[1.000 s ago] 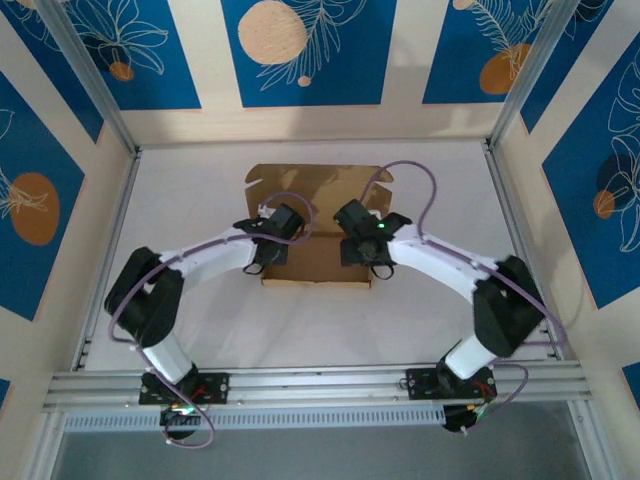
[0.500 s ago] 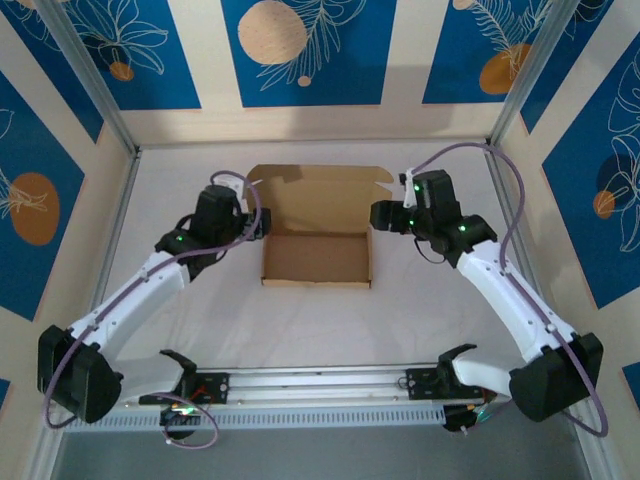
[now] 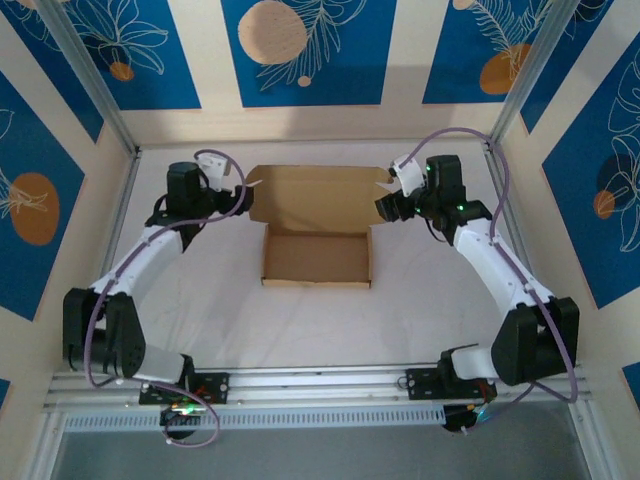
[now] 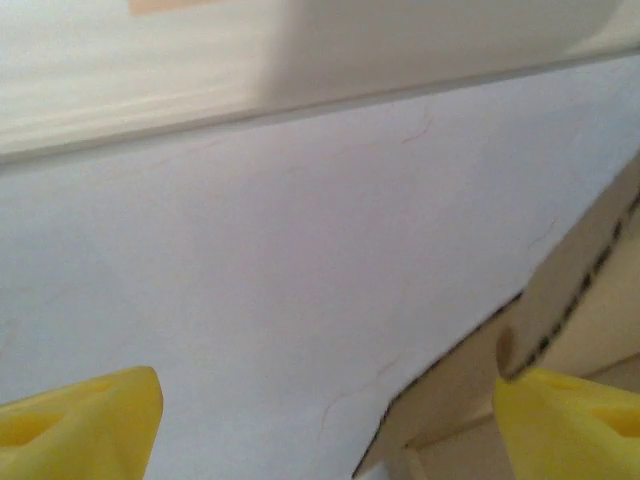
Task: Fold the paper box
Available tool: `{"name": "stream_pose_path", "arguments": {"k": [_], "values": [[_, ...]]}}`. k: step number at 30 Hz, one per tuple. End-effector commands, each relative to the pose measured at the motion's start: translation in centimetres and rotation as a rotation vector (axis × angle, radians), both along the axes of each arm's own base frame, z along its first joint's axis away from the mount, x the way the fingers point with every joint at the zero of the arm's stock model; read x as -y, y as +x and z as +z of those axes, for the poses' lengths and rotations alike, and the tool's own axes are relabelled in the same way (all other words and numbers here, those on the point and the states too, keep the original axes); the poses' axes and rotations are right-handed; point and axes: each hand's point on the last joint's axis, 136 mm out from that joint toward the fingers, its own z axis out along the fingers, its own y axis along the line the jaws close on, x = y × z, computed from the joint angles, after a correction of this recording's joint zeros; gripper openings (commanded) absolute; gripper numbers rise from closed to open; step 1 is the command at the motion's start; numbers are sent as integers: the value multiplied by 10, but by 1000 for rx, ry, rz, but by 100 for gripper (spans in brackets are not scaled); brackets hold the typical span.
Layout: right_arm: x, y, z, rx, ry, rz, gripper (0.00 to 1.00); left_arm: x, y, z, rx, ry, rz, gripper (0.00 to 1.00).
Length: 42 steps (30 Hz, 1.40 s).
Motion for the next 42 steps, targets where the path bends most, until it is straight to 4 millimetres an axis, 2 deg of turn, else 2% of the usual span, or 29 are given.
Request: {"name": "stream_pose_path", "arguments": {"k": [1,7,10,13,20,22,24,32,35,42], "values": [[-11,6,2,10,15,111,78,26,6,21,106,-107,-127,85],[-17,25,-15,-71,62,122,79,37,10,14,138,-168,-183,83],[-23,27,-21,-92,92,146,77,41,10,12,131,-178,-201,80],[-30,27,-18,-100,131,173,74,43,11,4,108,-184,-215,75],[-39,27,-10,-129,140,169,52,48,10,-7,59,-223,-216,49],[-45,25,-9,-150,136,176,44,51,11,-6,55,-236,-224,38],[-54,24,-11,-166,114,186,37,56,10,-6,47,-240,-234,30],[-57,29,-37,-267,-30,90,19,80,-3,-21,30,-157,-260,23],[-61,26,-40,-291,-39,83,18,83,-3,-24,23,-160,-262,21],[-74,34,-25,-204,-78,95,21,83,4,-21,12,-182,-242,13]]}}
